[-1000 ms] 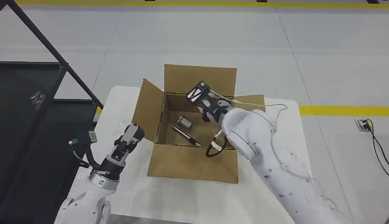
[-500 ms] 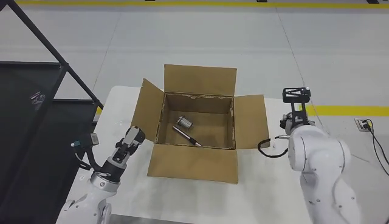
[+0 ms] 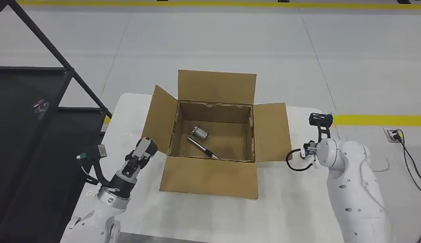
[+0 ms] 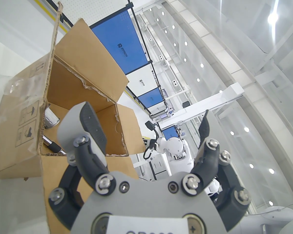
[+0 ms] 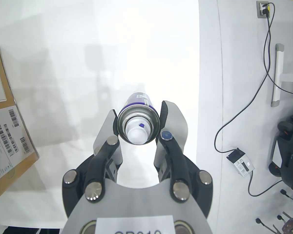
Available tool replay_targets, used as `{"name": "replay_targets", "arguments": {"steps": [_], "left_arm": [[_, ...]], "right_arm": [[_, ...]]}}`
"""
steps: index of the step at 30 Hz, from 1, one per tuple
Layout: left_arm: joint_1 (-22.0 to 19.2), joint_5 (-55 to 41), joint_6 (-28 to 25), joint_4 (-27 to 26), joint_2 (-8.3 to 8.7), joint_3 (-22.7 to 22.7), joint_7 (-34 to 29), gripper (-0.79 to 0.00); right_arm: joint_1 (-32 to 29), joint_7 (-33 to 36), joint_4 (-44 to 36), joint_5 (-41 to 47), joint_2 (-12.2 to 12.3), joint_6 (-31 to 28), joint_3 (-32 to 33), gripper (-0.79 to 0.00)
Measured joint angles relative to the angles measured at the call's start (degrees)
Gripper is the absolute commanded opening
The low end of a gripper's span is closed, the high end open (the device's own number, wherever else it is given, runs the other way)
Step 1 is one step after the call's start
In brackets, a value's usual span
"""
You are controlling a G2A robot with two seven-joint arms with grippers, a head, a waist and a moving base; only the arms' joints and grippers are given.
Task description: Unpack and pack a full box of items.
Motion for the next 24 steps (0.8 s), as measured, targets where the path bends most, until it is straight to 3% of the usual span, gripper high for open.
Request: {"name": "replay_targets", "arguments": {"steps": [4,6,7,8,10,18,24], "left_arm": [[0.0,0.0,0.0,0.0,0.0,0.0,0.0,0.0],[0.0,0.0,0.0,0.0,0.0,0.0,0.0,0.0],[0.0,0.0,0.0,0.0,0.0,0.0,0.0,0.0],[0.0,0.0,0.0,0.0,0.0,0.0,0.0,0.0],[0.0,0.0,0.0,0.0,0.0,0.0,0.0,0.0],[0.0,0.0,0.0,0.0,0.0,0.0,0.0,0.0],[0.0,0.0,0.0,0.0,0.0,0.0,0.0,0.0]], "right_arm": [[1.05,-1.21,2.42,0.61,0.0,1.29,0.15,-0.773],[1.21,-1.54,2.78,0.94,0.04,1.28,0.27,-0.443],[1.28,-1.61,2.9,1.1,0.07,1.19,0.28,-0.339],[1.31,-1.63,2.96,1.2,0.09,1.15,0.28,-0.182],[1.41,-1.61,3.12,1.47,0.13,1.1,0.29,0.0],[1.65,-1.94,3.39,2.2,0.28,0.75,0.0,0.0],[0.16,-1.84,-3.54,0.9,0.38,2.1,-0.58,0.0]]}}
